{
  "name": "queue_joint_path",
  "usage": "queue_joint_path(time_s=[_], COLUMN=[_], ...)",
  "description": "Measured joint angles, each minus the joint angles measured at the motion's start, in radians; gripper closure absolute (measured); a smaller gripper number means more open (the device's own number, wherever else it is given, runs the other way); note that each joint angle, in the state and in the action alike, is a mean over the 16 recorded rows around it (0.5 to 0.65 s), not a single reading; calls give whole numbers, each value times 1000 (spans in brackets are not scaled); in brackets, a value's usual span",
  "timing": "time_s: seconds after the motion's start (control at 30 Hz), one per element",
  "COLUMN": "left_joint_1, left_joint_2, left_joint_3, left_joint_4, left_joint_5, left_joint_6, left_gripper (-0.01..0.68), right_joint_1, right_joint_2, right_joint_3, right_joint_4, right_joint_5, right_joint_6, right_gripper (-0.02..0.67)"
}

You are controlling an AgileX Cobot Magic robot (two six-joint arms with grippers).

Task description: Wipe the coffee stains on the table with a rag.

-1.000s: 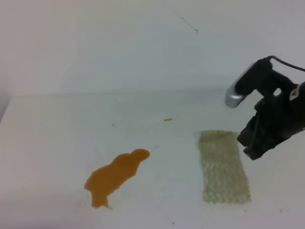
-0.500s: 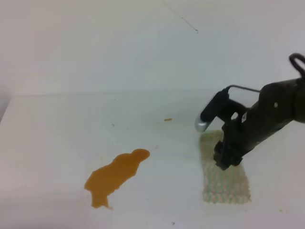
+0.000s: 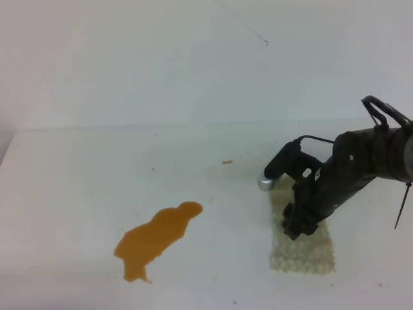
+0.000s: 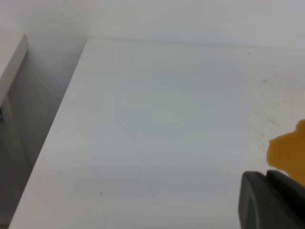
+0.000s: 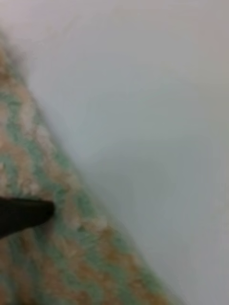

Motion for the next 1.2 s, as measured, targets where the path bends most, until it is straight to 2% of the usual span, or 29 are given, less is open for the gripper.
queue_joint_path(time_s=[0.33, 0.43, 0.83, 1.2], left_joint_1=[0, 0, 0, 0], left_joint_2=[0, 0, 0, 0], left_joint_3=[0, 0, 0, 0], left_joint_4=[0, 0, 0, 0], left_joint_5=[0, 0, 0, 0], left_joint_6=[0, 0, 0, 0], left_gripper=[675, 675, 675, 675], right_joint_1=[0, 1, 39, 103], right_joint_2=[27, 32, 114, 307], right_joint_3=[-62, -103, -356, -580], right_joint_4=[94, 163, 457, 517], right_joint_5=[15, 22, 88, 236], right_joint_6=[-16, -43, -176, -150], right_gripper=[581, 634, 650, 646])
